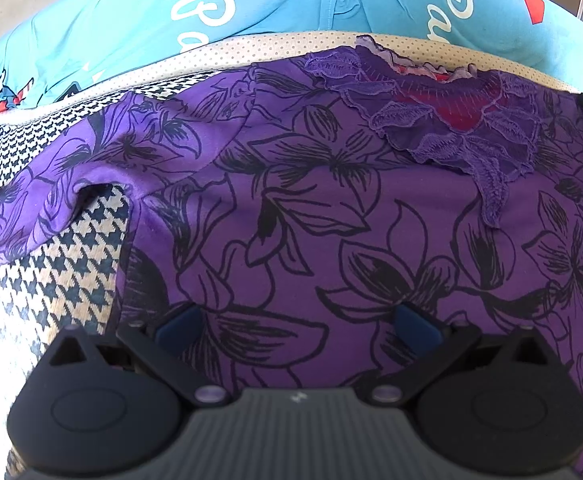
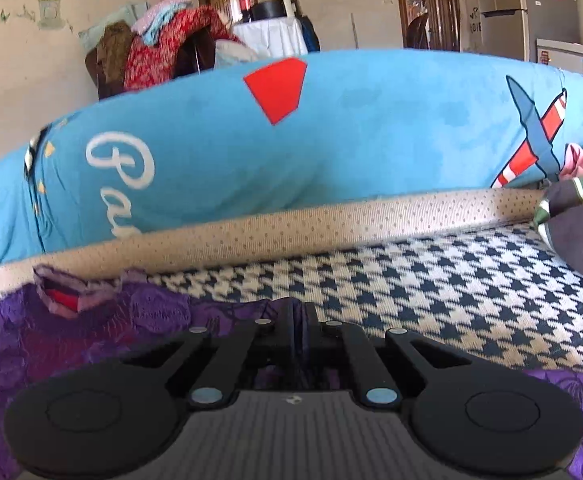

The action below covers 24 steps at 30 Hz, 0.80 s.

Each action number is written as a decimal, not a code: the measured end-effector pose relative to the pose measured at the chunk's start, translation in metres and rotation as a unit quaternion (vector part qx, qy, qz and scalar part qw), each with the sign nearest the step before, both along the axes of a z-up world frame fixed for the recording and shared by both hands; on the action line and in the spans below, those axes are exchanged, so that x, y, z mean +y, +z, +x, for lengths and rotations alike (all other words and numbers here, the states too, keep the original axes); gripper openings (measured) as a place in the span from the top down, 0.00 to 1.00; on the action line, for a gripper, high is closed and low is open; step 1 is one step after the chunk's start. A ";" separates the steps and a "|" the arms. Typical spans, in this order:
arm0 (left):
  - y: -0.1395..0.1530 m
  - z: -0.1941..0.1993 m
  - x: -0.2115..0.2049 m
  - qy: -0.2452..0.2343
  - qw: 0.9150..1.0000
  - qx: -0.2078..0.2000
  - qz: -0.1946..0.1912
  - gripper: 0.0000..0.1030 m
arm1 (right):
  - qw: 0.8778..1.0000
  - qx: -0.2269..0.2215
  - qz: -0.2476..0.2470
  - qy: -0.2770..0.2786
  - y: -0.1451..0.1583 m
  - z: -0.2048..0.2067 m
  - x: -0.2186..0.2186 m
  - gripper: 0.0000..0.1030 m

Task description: Fold clothes

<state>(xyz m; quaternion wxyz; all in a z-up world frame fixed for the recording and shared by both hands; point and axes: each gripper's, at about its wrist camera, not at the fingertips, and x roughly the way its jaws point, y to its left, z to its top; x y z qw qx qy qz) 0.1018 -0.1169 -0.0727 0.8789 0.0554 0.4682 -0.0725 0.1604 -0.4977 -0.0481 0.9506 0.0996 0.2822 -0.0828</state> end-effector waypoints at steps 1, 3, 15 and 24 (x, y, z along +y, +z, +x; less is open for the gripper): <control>0.000 0.000 0.000 0.000 1.000 0.000 0.000 0.00 | 1.000 -0.001 -0.006 -0.002 -0.001 0.003 0.002 0.95; 0.000 0.000 0.000 -0.001 1.000 -0.001 0.000 0.00 | 1.000 -0.002 -0.018 -0.006 -0.004 0.009 0.006 0.95; 0.000 0.001 0.000 -0.002 1.000 -0.002 0.001 0.00 | 1.000 0.005 -0.025 -0.018 -0.018 0.019 0.011 0.84; 0.003 -0.002 0.000 0.000 1.000 -0.006 0.004 0.00 | 0.998 0.028 -0.038 -0.052 0.011 -0.019 0.008 0.55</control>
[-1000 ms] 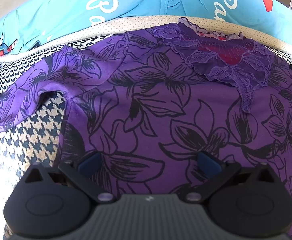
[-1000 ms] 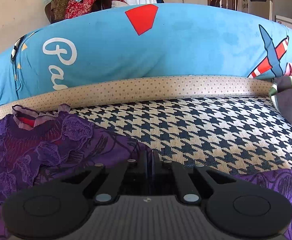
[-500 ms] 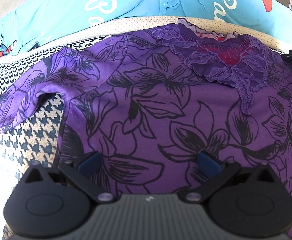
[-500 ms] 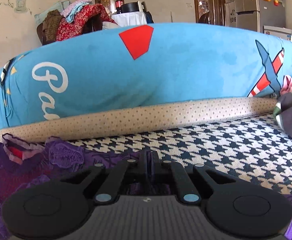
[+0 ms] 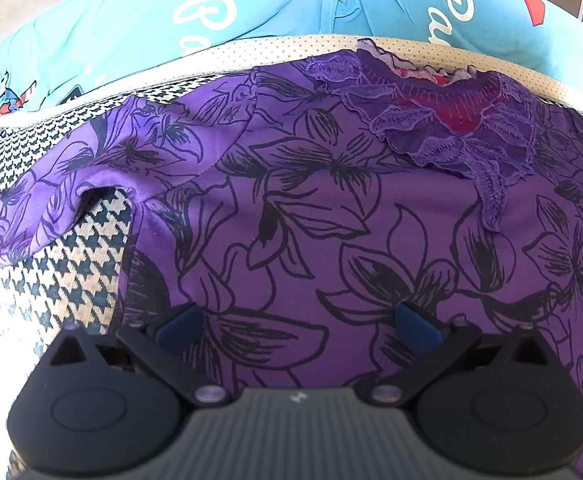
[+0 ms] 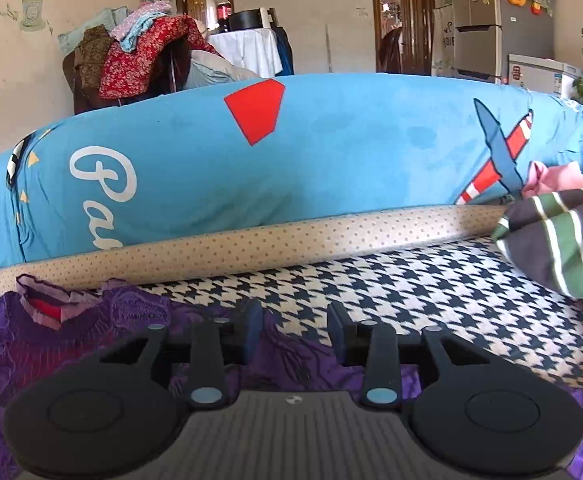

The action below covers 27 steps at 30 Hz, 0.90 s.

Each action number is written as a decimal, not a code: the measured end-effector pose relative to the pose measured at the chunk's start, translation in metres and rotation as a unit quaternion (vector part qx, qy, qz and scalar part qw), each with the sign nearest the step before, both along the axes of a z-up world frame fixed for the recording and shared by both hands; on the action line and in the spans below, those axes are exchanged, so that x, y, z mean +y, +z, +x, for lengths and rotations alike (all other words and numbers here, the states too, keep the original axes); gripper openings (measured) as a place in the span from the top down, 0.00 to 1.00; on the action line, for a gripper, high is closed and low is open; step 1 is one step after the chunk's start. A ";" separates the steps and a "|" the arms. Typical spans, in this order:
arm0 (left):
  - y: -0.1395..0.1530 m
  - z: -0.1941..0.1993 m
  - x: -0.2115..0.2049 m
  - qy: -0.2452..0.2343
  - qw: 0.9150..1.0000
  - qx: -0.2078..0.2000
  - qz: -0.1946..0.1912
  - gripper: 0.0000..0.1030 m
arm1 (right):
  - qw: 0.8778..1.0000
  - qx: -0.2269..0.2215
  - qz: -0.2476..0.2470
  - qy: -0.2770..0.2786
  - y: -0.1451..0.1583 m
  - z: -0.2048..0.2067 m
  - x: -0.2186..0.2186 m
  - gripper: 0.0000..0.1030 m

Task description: Fold clothes

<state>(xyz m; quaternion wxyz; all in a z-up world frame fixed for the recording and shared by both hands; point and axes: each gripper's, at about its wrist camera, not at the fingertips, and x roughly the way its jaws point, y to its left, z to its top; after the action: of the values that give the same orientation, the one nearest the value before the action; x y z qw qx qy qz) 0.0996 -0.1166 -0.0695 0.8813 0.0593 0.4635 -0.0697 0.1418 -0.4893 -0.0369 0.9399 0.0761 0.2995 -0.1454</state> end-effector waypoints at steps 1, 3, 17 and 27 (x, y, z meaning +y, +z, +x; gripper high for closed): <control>0.001 -0.001 0.000 0.001 1.000 -0.001 0.001 0.00 | 1.000 0.007 0.003 -0.007 0.001 -0.006 -0.002 0.52; 0.001 -0.001 0.002 0.004 1.000 -0.001 0.000 0.00 | 1.000 0.016 0.012 -0.009 0.003 -0.019 -0.007 0.51; 0.002 -0.004 0.003 0.009 1.000 0.000 -0.001 0.00 | 0.990 0.024 0.102 -0.097 0.011 -0.120 -0.098 0.52; 0.000 -0.006 0.002 0.006 1.000 -0.005 0.006 0.00 | 0.970 0.042 0.115 -0.208 -0.017 -0.141 -0.155 0.59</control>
<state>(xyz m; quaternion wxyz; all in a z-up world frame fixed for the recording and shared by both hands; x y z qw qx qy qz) 0.0939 -0.1148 -0.0696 0.8835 0.0622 0.4602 -0.0616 0.0007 -0.6439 -0.0539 0.8605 0.2386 0.3306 -0.3054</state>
